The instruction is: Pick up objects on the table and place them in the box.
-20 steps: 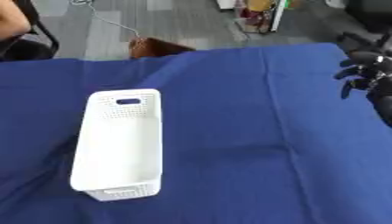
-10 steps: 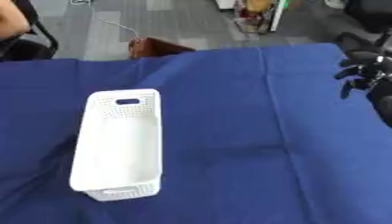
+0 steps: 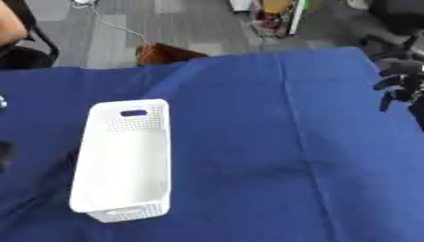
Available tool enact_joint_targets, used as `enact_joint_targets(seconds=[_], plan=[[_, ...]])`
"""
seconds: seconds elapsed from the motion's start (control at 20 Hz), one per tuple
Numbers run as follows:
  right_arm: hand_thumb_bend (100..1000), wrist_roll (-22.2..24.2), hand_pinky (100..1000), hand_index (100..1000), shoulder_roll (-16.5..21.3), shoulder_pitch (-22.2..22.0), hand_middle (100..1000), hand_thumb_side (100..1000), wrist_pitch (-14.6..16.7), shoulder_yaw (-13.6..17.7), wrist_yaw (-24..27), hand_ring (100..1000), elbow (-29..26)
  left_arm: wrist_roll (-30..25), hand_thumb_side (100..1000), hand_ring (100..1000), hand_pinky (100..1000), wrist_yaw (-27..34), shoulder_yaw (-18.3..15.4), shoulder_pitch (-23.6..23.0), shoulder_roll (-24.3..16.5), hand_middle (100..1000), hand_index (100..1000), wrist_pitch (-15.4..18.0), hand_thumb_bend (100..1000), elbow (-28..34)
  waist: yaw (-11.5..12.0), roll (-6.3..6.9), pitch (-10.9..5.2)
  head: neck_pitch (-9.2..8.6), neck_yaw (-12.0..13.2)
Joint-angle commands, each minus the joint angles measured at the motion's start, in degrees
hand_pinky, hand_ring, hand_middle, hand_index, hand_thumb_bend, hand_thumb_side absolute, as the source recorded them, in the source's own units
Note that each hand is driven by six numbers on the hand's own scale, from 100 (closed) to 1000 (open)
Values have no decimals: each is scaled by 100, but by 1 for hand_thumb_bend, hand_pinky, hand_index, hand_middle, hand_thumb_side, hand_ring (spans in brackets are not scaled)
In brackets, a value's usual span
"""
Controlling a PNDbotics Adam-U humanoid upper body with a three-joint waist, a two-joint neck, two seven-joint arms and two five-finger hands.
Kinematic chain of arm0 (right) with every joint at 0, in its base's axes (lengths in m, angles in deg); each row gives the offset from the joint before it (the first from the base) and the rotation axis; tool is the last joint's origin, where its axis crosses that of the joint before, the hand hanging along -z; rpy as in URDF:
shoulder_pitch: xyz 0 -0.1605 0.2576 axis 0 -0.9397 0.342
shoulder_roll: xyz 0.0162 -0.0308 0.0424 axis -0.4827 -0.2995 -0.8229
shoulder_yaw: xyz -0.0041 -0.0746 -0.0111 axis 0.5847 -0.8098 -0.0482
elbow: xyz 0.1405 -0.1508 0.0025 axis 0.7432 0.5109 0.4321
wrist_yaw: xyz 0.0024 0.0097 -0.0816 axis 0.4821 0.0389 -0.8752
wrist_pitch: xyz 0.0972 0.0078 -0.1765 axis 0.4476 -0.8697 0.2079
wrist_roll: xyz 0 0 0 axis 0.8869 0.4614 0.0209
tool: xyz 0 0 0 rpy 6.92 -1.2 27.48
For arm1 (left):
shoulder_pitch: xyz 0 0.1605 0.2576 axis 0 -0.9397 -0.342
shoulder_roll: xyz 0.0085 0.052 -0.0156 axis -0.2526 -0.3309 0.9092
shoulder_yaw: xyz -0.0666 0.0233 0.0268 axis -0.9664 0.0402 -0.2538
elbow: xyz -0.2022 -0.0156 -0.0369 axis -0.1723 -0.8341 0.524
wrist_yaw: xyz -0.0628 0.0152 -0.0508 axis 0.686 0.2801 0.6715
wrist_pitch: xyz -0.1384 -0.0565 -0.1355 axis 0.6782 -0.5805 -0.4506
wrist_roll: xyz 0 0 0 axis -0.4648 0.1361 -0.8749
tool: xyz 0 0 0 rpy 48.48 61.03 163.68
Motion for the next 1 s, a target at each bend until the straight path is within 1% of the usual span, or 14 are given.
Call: enact_joint_targets(seconds=[0.05,0.2,0.65,1.0], plan=[[1000,1050,404,819,91,125,708,541,1032,7,1,665,-109,-307,530,100,100,146,51,158,-24,100,100,-55,100,43,-66,-9,-73,-93,49],[1000,1050,404,818,84,130,708,541,1025,11,3,664,-106,-397,527,100,100,149,72,174,16,100,100,-101,100,47,-136,4,-62,-94,34],[1000,1050,402,818,101,125,707,541,1017,15,-8,664,-112,-472,532,100,100,117,85,156,82,100,100,-135,100,20,-153,39,-39,-77,0],[1000,1050,401,817,91,170,707,541,1025,-15,-19,663,-115,-512,533,100,100,99,111,206,121,100,100,-162,100,8,-246,70,4,-99,-7]])
